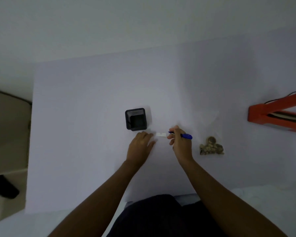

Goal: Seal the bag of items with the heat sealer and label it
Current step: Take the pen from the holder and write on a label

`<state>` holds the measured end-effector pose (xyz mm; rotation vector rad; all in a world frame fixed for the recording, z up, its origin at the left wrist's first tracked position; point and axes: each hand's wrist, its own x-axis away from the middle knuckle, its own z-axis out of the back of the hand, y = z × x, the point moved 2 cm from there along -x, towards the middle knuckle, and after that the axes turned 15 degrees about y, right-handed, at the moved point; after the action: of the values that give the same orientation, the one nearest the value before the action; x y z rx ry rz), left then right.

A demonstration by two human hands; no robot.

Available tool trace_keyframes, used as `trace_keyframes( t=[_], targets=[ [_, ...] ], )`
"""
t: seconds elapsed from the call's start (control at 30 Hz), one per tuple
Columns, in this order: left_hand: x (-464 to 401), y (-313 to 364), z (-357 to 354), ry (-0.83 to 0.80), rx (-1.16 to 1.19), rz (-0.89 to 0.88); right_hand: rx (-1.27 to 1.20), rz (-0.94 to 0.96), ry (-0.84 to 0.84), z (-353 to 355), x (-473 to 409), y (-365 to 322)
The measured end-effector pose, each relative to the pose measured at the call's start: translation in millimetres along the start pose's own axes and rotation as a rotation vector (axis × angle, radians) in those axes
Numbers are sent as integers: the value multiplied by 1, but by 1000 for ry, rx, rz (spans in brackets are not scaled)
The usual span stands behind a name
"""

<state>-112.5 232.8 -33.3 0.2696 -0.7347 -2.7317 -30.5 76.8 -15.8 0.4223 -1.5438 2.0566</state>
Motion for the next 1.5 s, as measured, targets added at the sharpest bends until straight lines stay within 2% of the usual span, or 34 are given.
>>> trace_keyframes(
  t=[0.1, 0.17, 0.23, 0.3, 0.37, 0.5, 0.6, 0.73, 0.9, 1.2, 1.37, 1.5],
  targets=[
    [-11, 12, -24, -106, 1, 11, 44, 32, -12, 9, -6, 11],
    [-18, 13, -37, -144, -51, -51, 51, 41, -25, 14, -11, 18],
    [-23, 11, -45, -134, -93, -76, 72, 65, -51, 16, -16, 23],
    [-26, 9, -49, -105, -74, -19, 102, 122, -91, 17, -19, 26],
    [-27, 9, -50, -76, -81, -3, 130, 236, -128, 15, -21, 27],
    [-25, 10, -53, -52, -81, 1, 278, 585, -225, 5, -30, 31],
    [-22, 10, -54, -35, -75, 12, 462, 719, -280, -2, -38, 37],
    [-18, 12, -55, -13, -45, 31, 569, 853, -336, -11, -42, 40],
    [-16, 8, -53, -2, -20, 81, 580, 822, -369, -17, -42, 44],
    [-17, 4, -40, -42, -26, 33, 556, 848, -391, -16, -37, 36],
    [-13, 8, -40, -45, 30, 29, 533, 788, -415, -14, -38, 35],
    [-7, 15, -41, -36, 63, 53, 542, 877, -423, -6, -33, 27]
  ],
)
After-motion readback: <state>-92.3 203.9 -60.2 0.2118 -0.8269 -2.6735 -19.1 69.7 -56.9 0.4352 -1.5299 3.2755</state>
